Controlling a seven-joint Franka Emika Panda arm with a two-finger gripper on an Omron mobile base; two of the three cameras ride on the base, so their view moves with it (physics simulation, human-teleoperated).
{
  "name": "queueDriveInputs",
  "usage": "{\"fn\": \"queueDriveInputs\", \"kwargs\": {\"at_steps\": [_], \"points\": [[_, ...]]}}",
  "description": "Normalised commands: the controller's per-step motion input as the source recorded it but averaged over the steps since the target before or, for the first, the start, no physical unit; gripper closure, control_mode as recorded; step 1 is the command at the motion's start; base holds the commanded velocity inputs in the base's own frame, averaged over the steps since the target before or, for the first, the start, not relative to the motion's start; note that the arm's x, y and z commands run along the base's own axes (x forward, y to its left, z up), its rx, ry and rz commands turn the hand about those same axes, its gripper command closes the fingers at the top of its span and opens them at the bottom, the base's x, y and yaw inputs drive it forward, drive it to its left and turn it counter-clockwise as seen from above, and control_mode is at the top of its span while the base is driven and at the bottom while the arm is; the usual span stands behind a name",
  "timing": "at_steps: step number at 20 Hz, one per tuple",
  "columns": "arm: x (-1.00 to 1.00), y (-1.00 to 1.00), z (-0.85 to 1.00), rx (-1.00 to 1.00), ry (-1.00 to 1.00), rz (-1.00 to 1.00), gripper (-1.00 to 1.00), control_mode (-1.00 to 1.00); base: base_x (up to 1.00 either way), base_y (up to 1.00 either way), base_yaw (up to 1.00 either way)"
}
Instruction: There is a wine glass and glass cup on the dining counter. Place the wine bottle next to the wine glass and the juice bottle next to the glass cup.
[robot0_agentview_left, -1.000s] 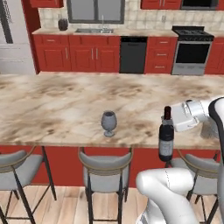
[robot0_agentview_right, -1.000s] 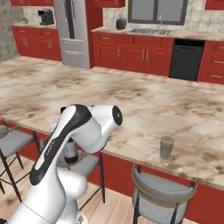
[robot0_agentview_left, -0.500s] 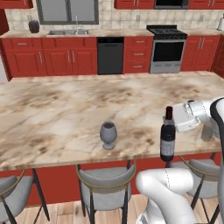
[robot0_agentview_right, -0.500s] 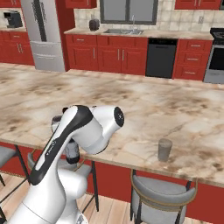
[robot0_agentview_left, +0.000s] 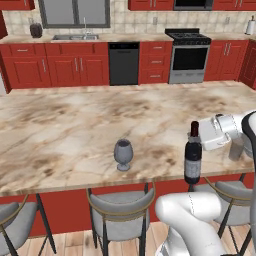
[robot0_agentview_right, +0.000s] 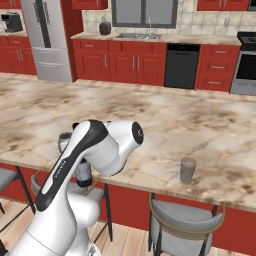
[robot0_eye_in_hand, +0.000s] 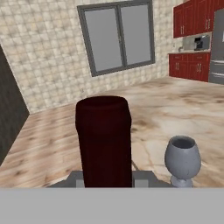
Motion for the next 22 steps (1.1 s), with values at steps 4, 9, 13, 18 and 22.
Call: {"fn": "queueDriveInputs", "kwargs": {"at_steps": [4,9,13,18,22], "points": [[0.00,0.00,0.00,0.00,0.00,0.00,1.00,1.00,0.00,0.13,0.00],[0.00,0.00,0.00,0.00,0.00,0.00,1.00,1.00,0.00,0.06,0.00],[0.00,0.00,0.00,0.00,0.00,0.00,1.00,1.00,0.00,0.02,0.00],[0.24,0.06,-0.01,0.00,0.02,0.00,1.00,-1.00,0.02,0.01,0.00],[0.47,0.17,0.01,0.00,0.00,0.00,1.00,-1.00,0.00,0.00,0.00]]}}
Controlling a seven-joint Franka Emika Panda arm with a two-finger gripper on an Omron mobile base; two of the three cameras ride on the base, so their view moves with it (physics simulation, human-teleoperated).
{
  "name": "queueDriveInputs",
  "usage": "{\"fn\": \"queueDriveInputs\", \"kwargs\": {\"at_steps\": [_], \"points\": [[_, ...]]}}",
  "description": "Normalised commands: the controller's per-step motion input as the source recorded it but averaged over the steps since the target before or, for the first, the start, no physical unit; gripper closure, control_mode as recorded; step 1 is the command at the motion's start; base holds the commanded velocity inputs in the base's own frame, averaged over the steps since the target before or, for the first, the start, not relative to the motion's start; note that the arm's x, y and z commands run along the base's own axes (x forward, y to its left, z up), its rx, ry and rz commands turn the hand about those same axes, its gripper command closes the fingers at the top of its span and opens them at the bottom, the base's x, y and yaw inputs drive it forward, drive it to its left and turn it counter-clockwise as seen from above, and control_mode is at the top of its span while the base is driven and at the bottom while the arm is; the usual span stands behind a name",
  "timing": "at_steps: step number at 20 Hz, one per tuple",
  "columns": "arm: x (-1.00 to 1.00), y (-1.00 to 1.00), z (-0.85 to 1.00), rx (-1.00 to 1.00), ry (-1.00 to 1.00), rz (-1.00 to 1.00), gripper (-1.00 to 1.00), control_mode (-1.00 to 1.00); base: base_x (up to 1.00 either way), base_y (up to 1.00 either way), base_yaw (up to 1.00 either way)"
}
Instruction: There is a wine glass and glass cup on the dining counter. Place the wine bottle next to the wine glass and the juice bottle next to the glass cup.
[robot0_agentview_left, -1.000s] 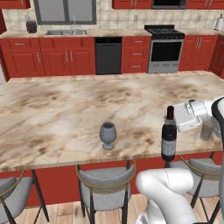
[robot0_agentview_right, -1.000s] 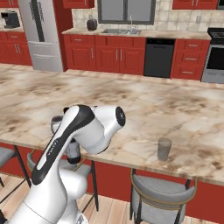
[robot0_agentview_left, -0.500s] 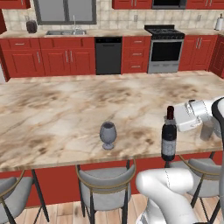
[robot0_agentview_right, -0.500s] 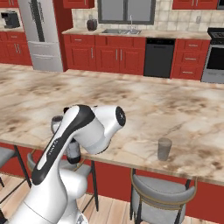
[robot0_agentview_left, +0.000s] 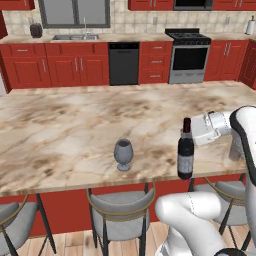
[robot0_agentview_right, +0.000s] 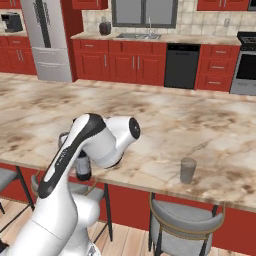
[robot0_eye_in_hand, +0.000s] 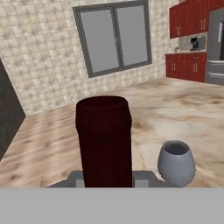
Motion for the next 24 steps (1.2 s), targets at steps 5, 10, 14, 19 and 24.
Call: {"fn": "queueDriveInputs", "kwargs": {"at_steps": [5,10,14,19,24], "points": [[0.49,0.22,0.00,0.01,0.00,0.00,1.00,-1.00,0.00,0.00,0.00],[0.43,0.27,-0.09,0.00,0.00,0.00,1.00,-1.00,0.00,0.00,0.00],[0.48,0.20,-0.29,0.00,-0.02,0.00,1.00,-1.00,0.00,0.00,0.00],[0.33,0.12,-0.29,0.00,-0.13,0.00,1.00,-1.00,0.00,0.00,0.00],[0.32,0.11,-0.28,0.03,-0.12,0.00,1.00,-1.00,0.00,0.00,0.00]]}}
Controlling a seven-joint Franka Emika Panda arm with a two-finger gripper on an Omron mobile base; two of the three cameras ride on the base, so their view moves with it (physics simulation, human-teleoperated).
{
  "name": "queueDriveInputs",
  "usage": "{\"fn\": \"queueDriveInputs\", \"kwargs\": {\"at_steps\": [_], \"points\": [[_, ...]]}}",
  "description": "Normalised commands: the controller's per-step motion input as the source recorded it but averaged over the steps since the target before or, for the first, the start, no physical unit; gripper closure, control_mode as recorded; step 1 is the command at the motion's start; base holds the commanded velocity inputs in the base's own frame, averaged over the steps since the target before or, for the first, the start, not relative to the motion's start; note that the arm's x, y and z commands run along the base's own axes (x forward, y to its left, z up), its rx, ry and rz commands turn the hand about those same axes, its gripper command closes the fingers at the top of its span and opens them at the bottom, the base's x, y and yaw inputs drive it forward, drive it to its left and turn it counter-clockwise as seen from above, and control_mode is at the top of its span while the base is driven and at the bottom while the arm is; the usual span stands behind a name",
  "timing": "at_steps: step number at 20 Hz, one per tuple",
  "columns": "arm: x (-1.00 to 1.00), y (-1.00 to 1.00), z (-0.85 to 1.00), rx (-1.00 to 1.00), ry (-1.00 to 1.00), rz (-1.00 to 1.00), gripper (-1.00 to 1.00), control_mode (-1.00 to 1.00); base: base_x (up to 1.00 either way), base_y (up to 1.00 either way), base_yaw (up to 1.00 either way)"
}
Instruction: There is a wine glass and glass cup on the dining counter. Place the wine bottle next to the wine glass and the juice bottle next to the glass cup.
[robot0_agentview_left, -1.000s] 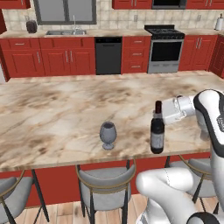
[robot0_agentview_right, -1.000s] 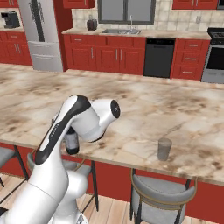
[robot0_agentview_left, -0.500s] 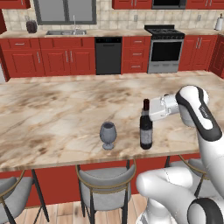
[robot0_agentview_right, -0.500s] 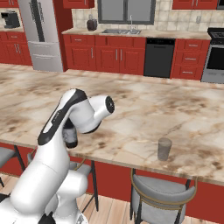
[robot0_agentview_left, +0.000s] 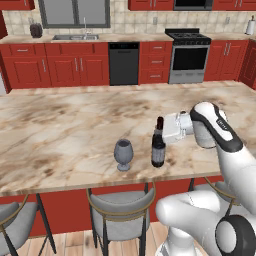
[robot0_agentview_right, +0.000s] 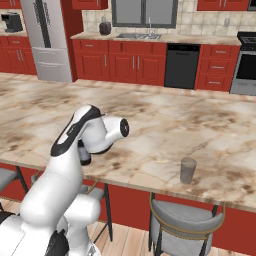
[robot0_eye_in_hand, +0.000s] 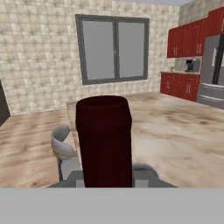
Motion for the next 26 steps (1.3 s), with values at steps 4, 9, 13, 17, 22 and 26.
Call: {"fn": "queueDriveInputs", "kwargs": {"at_steps": [4,9,13,17,22,26], "points": [[0.47,0.18,-0.25,0.04,0.00,-0.01,1.00,-1.00,0.00,0.00,0.00],[0.51,0.08,-0.18,0.10,0.05,0.00,1.00,-1.00,0.00,0.00,0.00],[0.47,0.05,-0.21,0.01,0.00,0.00,1.00,-1.00,0.00,0.00,0.00],[0.36,0.00,-0.22,0.00,0.00,0.00,1.00,-1.00,0.00,0.00,0.00],[0.26,0.00,-0.26,0.00,0.00,0.00,1.00,-1.00,0.00,0.00,0.00],[0.26,0.02,-0.31,0.00,0.00,0.00,1.00,-1.00,0.00,0.00,0.00]]}}
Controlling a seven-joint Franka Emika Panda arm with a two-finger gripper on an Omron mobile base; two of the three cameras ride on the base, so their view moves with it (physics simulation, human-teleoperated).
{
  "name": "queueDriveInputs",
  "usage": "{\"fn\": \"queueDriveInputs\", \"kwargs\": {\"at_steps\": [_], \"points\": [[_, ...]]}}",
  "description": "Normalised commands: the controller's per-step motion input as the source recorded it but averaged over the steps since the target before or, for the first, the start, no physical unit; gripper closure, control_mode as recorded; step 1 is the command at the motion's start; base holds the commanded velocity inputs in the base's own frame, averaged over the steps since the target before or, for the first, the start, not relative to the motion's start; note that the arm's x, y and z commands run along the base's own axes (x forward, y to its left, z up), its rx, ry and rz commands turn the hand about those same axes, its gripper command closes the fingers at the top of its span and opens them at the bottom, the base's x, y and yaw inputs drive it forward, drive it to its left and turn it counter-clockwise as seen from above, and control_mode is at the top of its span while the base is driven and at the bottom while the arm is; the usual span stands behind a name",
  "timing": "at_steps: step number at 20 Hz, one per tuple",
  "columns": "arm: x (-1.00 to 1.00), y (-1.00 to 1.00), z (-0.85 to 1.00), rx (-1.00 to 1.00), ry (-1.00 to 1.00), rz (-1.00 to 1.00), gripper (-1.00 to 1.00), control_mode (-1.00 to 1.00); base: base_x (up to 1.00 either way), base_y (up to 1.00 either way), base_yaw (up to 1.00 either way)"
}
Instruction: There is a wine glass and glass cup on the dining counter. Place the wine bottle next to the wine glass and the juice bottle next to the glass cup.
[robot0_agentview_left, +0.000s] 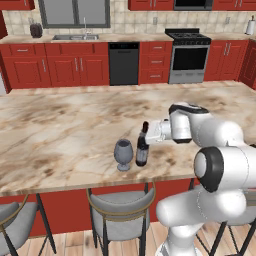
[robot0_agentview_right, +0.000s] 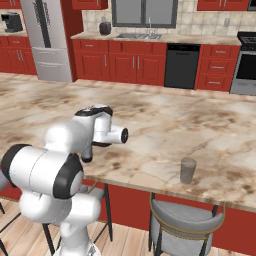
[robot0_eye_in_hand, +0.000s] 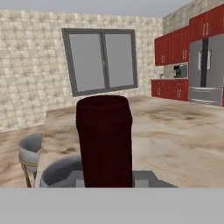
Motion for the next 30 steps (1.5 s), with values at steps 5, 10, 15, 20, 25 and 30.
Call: {"fn": "queueDriveInputs", "kwargs": {"at_steps": [5,10,15,20,25,30], "points": [[0.24,0.03,-0.32,0.00,0.00,0.00,1.00,-1.00,0.00,0.00,0.00],[0.17,0.01,-0.32,0.00,0.00,0.00,1.00,-1.00,0.00,0.00,0.00],[0.04,0.02,-0.37,0.00,-0.01,0.00,1.00,-1.00,0.00,0.00,0.00],[-0.11,0.01,-0.40,-0.02,-0.02,0.00,1.00,-1.00,0.00,0.00,0.00],[-0.20,0.03,-0.37,-0.02,-0.06,-0.01,1.00,-1.00,0.00,0.00,0.00],[-0.27,0.11,-0.38,-0.02,-0.06,-0.04,1.00,-1.00,0.00,0.00,0.00]]}}
